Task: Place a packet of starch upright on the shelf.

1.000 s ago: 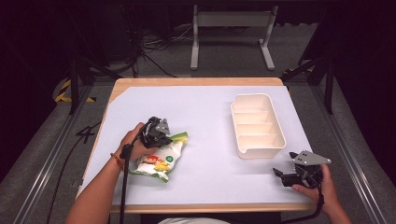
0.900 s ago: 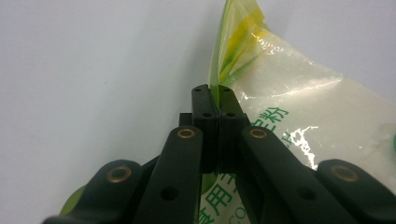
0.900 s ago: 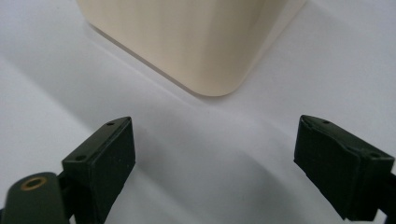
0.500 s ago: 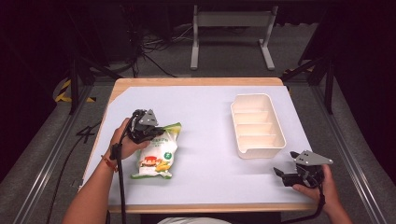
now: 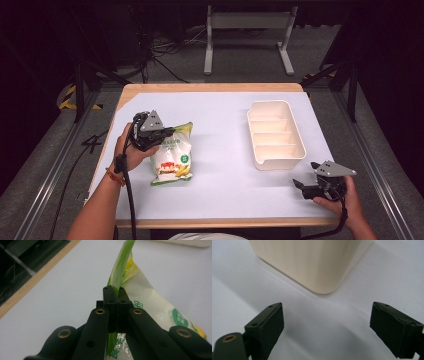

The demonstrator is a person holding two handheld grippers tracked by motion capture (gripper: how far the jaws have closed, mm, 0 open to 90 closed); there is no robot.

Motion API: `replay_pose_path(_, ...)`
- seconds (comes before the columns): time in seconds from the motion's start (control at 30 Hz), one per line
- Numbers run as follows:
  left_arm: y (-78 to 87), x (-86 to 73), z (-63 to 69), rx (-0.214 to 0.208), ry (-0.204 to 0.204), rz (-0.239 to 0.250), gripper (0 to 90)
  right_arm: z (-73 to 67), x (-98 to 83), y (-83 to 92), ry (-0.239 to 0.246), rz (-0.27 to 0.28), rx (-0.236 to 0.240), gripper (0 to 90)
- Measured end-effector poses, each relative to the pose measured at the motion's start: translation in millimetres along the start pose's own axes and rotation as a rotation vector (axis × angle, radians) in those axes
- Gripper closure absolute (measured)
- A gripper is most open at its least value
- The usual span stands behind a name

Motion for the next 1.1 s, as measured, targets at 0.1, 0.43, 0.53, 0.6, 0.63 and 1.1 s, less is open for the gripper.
replay_pose_path(0.1,1.6,7.0,1.6,0.011,-0.014,0.022,89.7,-0.7,0.2,-0.2,-0.004,-0.001,0.013,11.8)
replay_pose_path(0.43,-3.1,35.8,10.1,0.029,-0.081,0.072,89.8,-1.3,3.5,4.0,0.000,0.050,0.000,12.0)
replay_pose_path(0.53,-7.7,44.8,12.5,0.028,-0.091,0.083,89.8,-2.9,7.0,7.2,0.007,0.085,0.005,11.9)
replay_pose_path(0.6,-11.6,53.8,13.9,0.022,-0.110,0.084,89.8,-3.6,6.5,6.8,0.011,0.078,0.007,11.8)
replay_pose_path(0.63,-13.7,57.9,14.2,0.019,-0.111,0.089,89.8,-3.5,5.7,5.9,0.013,0.073,0.009,11.8)
replay_pose_path(1.1,-63.4,116.9,27.0,-0.046,-0.160,0.123,89.8,-1.2,4.4,5.5,0.001,0.074,0.005,11.4)
Point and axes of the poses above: each handheld gripper's, and its own axes: y roughly backward along the jaws, x roughly out of its top, z roughly to its right, the point moved 2 cm from there along -y, roughly forward along the jaws, and after that the axes turned 9 degrees about z, right-handed, at the moved point
